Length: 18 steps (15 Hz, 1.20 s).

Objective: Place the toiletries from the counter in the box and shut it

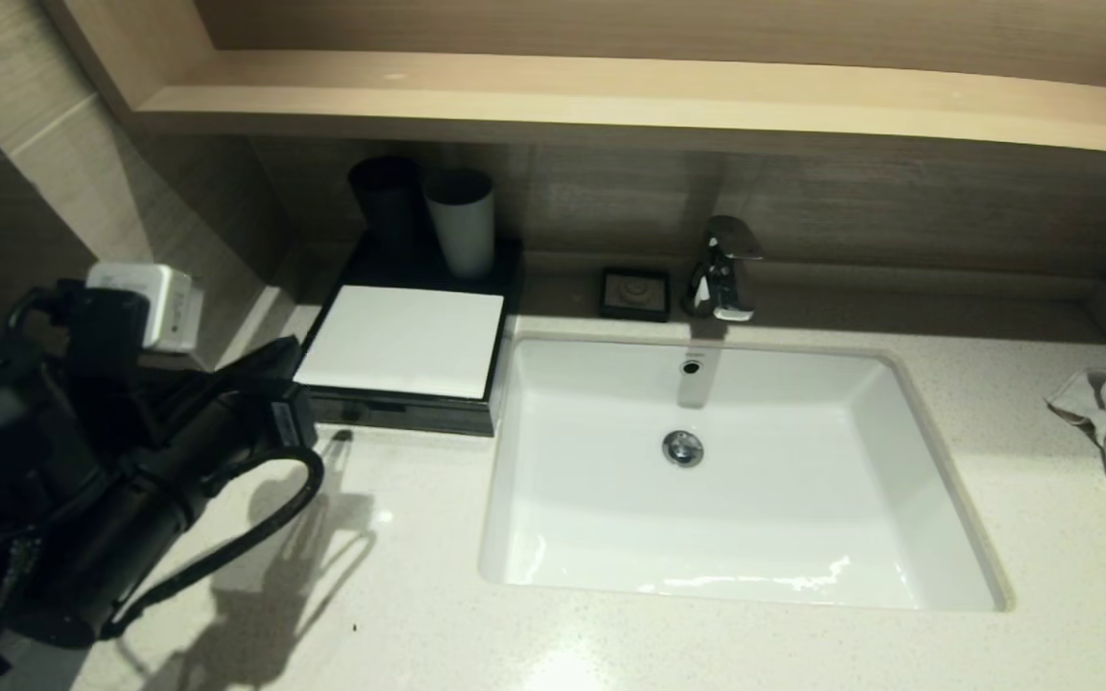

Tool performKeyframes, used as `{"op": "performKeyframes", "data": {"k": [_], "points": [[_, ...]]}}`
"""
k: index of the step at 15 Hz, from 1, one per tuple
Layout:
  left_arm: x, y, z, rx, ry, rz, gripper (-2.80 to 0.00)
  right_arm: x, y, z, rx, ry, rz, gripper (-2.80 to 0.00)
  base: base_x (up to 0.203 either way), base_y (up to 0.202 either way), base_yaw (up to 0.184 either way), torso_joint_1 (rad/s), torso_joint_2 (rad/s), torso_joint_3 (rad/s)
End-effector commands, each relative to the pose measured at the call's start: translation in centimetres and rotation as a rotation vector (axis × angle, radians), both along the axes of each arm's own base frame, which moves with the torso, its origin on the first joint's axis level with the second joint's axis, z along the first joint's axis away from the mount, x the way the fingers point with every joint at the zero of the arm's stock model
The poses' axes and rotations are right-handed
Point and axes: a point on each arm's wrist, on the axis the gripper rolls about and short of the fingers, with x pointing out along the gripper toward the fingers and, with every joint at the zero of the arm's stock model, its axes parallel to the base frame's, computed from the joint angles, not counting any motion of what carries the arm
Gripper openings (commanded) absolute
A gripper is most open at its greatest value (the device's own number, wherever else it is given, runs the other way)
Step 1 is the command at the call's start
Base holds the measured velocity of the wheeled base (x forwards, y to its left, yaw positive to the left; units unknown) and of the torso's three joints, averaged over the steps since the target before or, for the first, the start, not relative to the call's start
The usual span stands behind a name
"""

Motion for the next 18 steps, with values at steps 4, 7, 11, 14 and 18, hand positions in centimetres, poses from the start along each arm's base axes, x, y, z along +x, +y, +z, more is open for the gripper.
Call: {"op": "performKeyframes", "data": {"k": [4,7,11,14,18], "points": [[-2.8,3.7,-0.9,0.007,0.001,0.111,-2.80,0.0,0.0,0.0,-0.001,0.000,0.001,-2.80,0.000,0.000,0.000,0.000,0.00,0.000],[-5.1,5.2,-1.3,0.009,0.008,0.150,-2.80,0.0,0.0,0.0,-0.001,0.000,0.001,-2.80,0.000,0.000,0.000,0.000,0.00,0.000],[-8.1,6.4,-1.8,0.009,0.030,0.173,-2.80,0.0,0.0,0.0,-0.001,0.000,-0.001,-2.80,0.000,0.000,0.000,0.000,0.00,0.000],[-10.5,7.1,-2.6,0.008,0.097,0.177,-2.80,0.0,0.0,0.0,-0.001,0.000,0.001,-2.80,0.000,0.000,0.000,0.000,0.00,0.000],[-13.5,8.0,-3.6,-0.008,0.163,0.177,-2.80,0.0,0.0,0.0,-0.001,0.000,0.001,-2.80,0.000,0.000,0.000,0.000,0.00,0.000]]}}
